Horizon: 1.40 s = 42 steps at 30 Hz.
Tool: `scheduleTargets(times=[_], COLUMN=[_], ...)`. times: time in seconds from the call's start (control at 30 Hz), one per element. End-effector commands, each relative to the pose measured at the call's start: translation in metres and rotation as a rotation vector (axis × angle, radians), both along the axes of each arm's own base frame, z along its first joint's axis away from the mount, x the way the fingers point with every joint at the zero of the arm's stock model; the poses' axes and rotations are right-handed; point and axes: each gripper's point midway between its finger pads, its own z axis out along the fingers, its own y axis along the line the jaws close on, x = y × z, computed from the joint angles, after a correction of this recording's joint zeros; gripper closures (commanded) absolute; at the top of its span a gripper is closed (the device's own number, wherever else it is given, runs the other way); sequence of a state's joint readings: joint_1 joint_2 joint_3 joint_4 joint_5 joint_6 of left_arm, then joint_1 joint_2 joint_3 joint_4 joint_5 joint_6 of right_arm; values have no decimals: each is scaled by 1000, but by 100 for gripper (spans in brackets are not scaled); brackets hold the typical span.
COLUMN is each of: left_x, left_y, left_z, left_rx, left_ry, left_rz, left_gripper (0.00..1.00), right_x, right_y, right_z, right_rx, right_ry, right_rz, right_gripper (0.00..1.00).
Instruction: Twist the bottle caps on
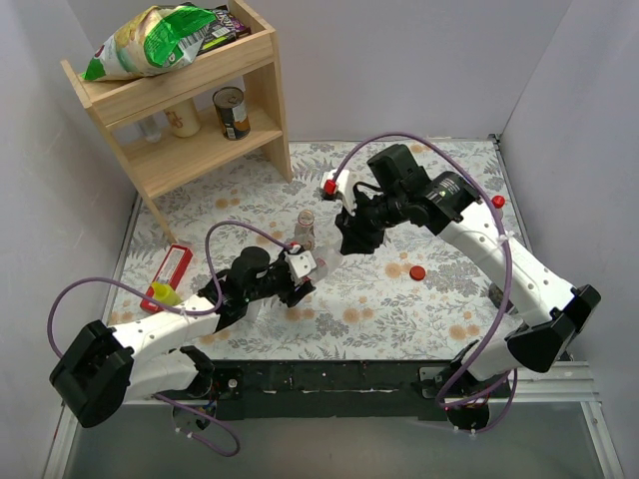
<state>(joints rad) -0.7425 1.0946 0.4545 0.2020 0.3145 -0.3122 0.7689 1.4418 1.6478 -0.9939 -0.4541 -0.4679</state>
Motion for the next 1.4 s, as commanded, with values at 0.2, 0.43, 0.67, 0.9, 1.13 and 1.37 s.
scheduleTargets(times=[0.2,0.43,0.67,0.9,1.13,1.37], left_x=[11,-19,-35,-81,-85,-81], left_y=[-25,-27,-17,-11,-9,-9], left_z=[78,46,12,-10,-1,-1], left_rx=[-162,-94,-31,-4,-2,39], left_ry=[-172,-50,58,188,136,107], left_rz=[27,-104,-116,-284,-349,-378], left_gripper=[100,100,100,100,100,100], right_x=[11,30,31,-1,-51,-65], right_y=[5,2,2,1,-28,-34], right_z=[-34,-17,3,51,38,33], right_rx=[-102,-85,-58,41,90,112], right_ry=[240,107,47,-29,-291,-466], right_rz=[-259,-266,-234,10,420,614], right_gripper=[89,89,55,17,21,23])
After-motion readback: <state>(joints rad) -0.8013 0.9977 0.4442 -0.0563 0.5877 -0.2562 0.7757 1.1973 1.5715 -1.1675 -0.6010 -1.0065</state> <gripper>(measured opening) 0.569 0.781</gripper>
